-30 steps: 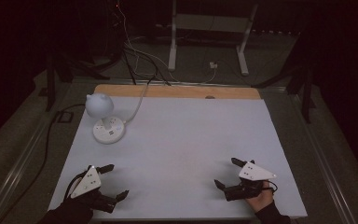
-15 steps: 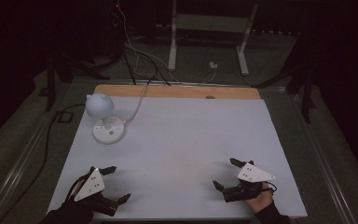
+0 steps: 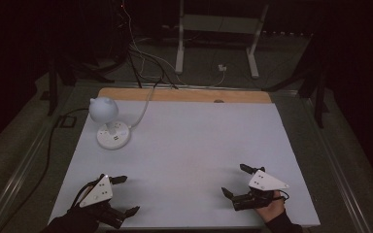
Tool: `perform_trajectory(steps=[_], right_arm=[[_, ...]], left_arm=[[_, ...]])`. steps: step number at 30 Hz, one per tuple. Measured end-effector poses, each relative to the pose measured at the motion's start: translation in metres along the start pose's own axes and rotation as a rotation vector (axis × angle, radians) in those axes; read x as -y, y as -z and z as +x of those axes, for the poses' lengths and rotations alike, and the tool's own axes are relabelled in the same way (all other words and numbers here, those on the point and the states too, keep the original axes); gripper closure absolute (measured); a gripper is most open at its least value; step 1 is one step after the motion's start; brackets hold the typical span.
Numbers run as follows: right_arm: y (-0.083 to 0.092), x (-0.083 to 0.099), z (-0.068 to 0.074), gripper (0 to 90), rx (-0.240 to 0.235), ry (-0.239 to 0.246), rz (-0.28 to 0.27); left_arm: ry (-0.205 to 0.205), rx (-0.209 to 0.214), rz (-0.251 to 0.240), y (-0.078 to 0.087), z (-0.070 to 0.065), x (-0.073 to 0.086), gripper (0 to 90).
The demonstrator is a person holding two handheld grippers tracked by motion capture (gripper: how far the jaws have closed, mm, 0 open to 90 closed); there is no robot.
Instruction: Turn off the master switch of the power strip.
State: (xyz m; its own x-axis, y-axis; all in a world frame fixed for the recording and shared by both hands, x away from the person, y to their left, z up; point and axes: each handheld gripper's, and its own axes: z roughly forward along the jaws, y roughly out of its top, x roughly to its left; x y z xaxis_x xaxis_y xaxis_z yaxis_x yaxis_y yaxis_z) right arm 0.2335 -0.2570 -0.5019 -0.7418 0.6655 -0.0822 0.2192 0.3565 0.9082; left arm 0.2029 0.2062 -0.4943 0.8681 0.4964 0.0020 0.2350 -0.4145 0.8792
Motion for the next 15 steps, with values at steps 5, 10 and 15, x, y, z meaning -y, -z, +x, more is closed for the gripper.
perform_trajectory(steps=[5, 10, 15], right_arm=[[0.001, -0.001, 0.001, 0.0, 0.004, 0.002, -0.007], [0.001, -0.001, 0.002, 0.0, 0.003, 0.002, -0.008], [0.002, -0.001, 0.001, 0.0, 0.003, -0.001, -0.013]], left_arm=[[-0.016, 0.011, -0.007, 0.002, 0.001, -0.007, 0.1], [-0.01, 0.011, -0.018, 0.005, 0.003, -0.011, 0.1], [-0.004, 0.008, -0.028, 0.007, 0.006, -0.017, 0.1]])
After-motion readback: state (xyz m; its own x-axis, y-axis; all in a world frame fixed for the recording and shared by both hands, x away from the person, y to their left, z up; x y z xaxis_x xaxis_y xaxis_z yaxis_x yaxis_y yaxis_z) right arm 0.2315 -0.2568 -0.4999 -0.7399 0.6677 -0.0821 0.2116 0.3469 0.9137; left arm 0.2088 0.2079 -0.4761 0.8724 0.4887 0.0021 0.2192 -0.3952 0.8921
